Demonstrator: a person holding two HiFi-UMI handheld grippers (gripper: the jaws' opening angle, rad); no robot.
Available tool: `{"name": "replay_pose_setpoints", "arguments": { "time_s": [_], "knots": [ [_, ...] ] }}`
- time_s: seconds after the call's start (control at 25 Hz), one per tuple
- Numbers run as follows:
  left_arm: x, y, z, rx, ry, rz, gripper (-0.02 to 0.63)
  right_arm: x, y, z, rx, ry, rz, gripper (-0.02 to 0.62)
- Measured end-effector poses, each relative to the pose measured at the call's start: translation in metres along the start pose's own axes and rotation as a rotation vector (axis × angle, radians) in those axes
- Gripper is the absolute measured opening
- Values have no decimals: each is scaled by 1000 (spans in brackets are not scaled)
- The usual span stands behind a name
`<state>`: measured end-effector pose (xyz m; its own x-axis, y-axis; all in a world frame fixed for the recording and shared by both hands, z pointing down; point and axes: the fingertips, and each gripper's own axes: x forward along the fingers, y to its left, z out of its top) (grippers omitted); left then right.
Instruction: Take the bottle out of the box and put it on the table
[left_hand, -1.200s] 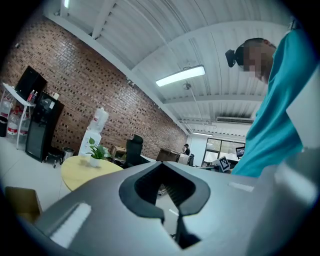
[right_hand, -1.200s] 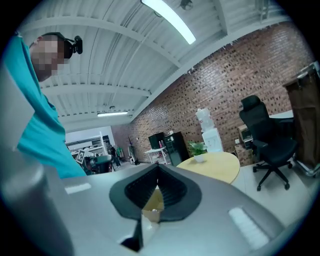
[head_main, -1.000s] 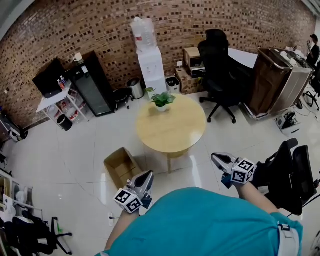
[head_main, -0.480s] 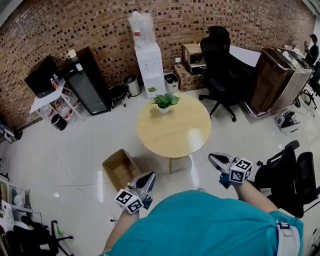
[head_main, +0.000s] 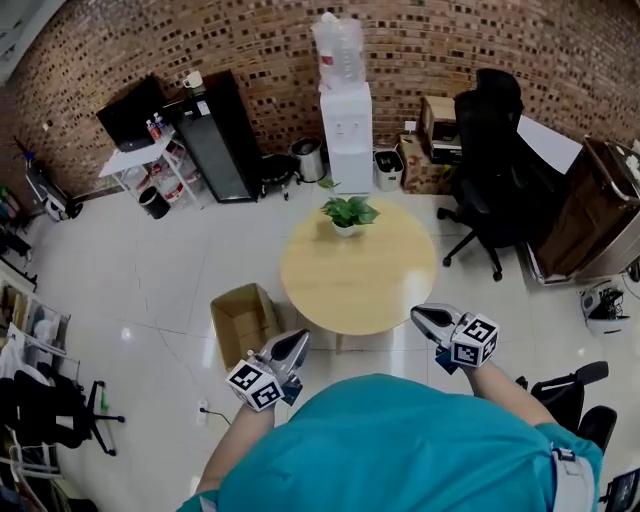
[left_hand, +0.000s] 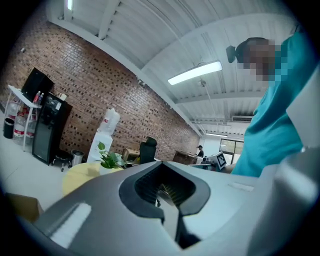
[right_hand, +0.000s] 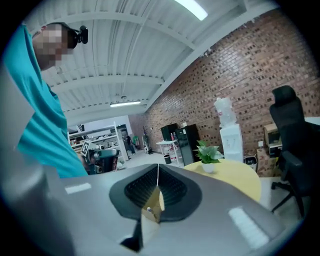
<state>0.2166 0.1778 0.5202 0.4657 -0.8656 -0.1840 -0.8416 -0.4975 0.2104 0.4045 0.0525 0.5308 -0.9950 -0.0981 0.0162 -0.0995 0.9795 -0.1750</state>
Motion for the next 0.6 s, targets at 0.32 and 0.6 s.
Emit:
{"name": "replay_pose_setpoints", "arguments": {
  "time_s": [0.32,0.6],
  "knots": [
    [-2,36,-17,22,-12,152,0,60,-37,-17,-35,51,155,12],
    [-82,116,-21,20,-89,256,0,172,-30,-41,-49,77,242,20]
  ]
}}
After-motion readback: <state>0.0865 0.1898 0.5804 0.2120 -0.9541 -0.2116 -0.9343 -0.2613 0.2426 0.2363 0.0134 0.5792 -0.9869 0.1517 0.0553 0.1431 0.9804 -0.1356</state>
